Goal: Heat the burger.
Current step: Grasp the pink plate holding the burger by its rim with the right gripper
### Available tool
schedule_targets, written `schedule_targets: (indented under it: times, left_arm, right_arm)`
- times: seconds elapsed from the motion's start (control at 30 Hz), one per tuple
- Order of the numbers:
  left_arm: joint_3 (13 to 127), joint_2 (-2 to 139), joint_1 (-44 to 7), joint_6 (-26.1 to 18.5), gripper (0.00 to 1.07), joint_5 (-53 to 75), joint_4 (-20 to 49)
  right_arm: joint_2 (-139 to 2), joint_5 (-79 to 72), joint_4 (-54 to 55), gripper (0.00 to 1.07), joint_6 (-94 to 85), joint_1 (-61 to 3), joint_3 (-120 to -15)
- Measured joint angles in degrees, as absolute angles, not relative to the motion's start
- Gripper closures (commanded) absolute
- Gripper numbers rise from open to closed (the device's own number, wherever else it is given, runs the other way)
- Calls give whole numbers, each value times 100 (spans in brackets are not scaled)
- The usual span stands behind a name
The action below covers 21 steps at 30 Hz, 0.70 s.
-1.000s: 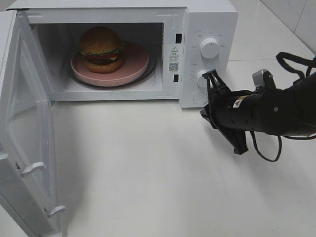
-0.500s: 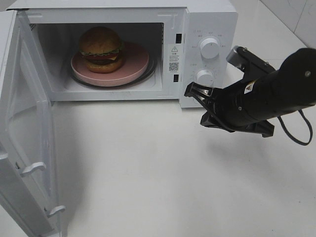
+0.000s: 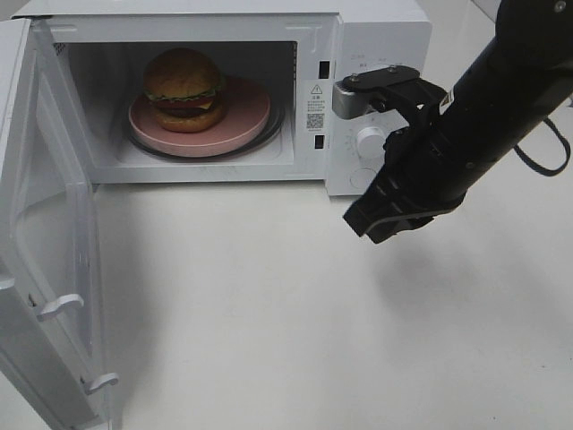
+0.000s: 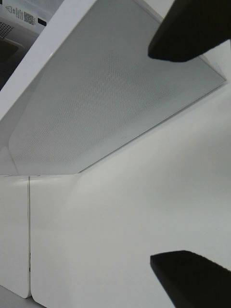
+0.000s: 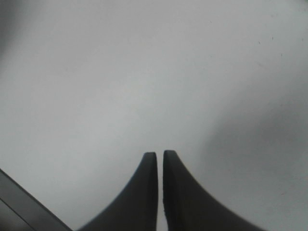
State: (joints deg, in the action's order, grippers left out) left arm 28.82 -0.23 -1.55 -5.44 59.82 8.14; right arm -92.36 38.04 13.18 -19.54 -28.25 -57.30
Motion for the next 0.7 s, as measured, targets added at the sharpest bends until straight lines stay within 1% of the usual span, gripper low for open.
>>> schedule_targets:
  times: [0.03, 0.07, 0.13, 0.17, 0.2, 0.27, 0.3, 0.47, 0.5, 0.53, 0.57, 0.7]
  left_arm:
    - [2882, -23, -155, -544, 6, 5982, 814]
    - [2882, -23, -155, -544, 6, 5982, 814]
    - [2882, -23, -155, -544, 6, 5982, 814]
    - [2882, -23, -155, -544, 6, 5982, 814]
    - [2882, -23, -155, -544, 6, 5982, 814]
    - [2882, -23, -155, -544, 6, 5982, 814]
    - [2882, -23, -155, -544, 6, 5982, 814]
    - [2882, -23, -155, -544, 6, 5982, 814]
    - [2882, -23, -155, -544, 6, 5982, 814]
    - [2882, -23, -155, -544, 6, 5982, 814]
    - [2882, -23, -155, -544, 6, 5982, 814]
    - [2882, -23, -155, -544, 6, 5982, 814]
  right_arm:
    - [-9236, 4005, 1169, 104, -2618, -2825, -5856]
    - [-9236, 4005, 1169, 104, -2618, -2825, -5856]
    - [-9236, 4211, 1008, 103, -3541, -2825, -6028]
    - [-9236, 4211, 1008, 103, -3541, -2825, -6028]
    - [-9236, 4263, 900, 103, -4171, -2865, -6113]
    - [-9236, 4297, 814, 103, -4463, -2905, -6159]
    - [-9236, 4360, 607, 103, -4905, -2997, -6245]
    - [-9236, 4372, 115, 103, -5518, -3203, -6394]
    - [-9236, 4383, -252, 103, -5781, -3323, -6463]
    - [-9236, 4383, -252, 103, -5781, -3323, -6463]
    - [-9236, 4383, -596, 103, -5953, -3432, -6520]
    - [-9236, 4360, -968, 102, -6108, -3615, -6629]
